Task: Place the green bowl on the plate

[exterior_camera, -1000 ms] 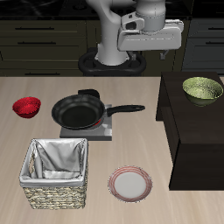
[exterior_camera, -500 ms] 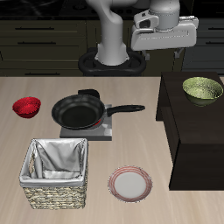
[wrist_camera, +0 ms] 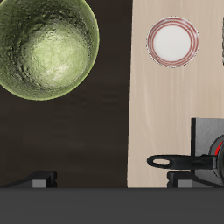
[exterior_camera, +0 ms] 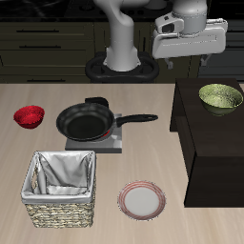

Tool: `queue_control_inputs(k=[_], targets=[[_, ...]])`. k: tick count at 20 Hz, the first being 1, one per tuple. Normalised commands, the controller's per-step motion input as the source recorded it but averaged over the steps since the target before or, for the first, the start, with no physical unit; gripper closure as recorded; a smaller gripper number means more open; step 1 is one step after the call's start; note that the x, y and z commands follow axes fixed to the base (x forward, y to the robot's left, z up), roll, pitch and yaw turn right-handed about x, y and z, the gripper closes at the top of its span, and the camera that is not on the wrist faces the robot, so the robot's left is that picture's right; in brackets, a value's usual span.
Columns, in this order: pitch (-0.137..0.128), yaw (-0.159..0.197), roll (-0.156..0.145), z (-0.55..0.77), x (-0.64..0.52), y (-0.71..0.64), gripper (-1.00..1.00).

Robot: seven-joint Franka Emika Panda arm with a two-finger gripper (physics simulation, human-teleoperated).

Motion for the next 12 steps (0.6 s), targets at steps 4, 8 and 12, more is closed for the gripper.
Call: queue_control_inputs(k=[4,8,12], targets=[[0.005,-0.018,-0.031,0.06,0.28,0.07,-1.0],[0.011,0.001,-0.033,0.0,0.34,0.11,-1.0],[0.006,0.017,-0.031,-0.07,0.23,0.06,-1.0]])
